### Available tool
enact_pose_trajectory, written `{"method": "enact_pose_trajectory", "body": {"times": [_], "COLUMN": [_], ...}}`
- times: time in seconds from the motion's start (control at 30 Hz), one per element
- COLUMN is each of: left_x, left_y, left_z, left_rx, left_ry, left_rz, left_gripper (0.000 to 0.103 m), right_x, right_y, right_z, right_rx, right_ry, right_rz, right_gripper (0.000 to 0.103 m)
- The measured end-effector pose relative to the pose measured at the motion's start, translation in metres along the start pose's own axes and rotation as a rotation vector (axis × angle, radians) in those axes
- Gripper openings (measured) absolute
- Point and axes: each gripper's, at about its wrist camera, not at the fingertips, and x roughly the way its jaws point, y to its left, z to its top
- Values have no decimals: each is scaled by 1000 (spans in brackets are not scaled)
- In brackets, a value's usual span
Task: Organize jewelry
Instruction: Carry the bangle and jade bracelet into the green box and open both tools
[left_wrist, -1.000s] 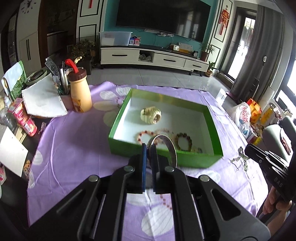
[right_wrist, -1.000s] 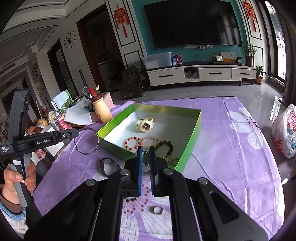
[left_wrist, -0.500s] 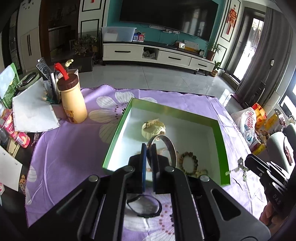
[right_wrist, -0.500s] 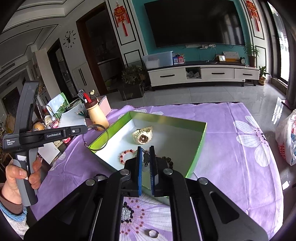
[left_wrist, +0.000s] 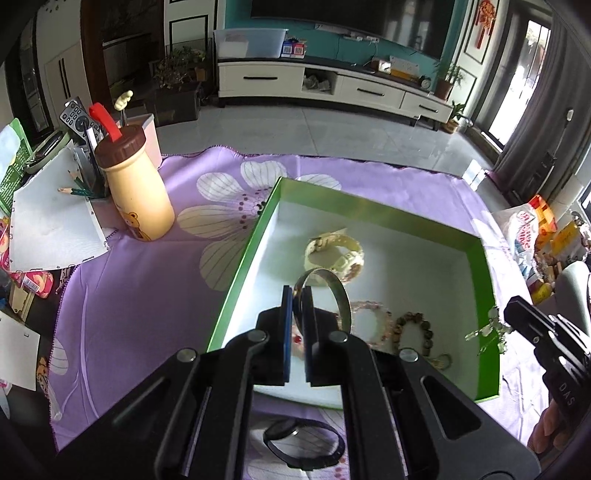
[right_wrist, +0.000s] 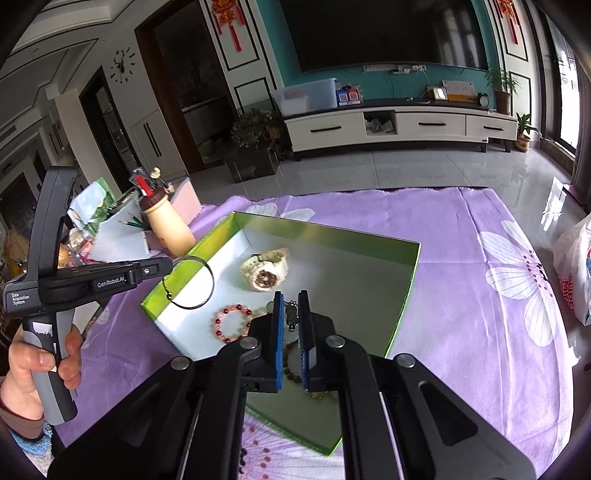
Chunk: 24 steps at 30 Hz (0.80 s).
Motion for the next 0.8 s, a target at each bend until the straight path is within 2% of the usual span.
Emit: {"method": "enact_pose_trajectory", "body": {"times": [0.27,0.8], "left_x": [22,34], "left_y": [-1,-7], "left_z": [5,9], "left_rx": [21,44], "left_ry": [28,35], "left_rz": [45,45], "left_gripper": [5,4], "right_x": [20,52], "right_y": [-11,-20], "right_z": [7,9], "right_rx": [30,47], "right_ry": [30,83], "right_rz": [-15,-39], "right_gripper": [7,7]}}
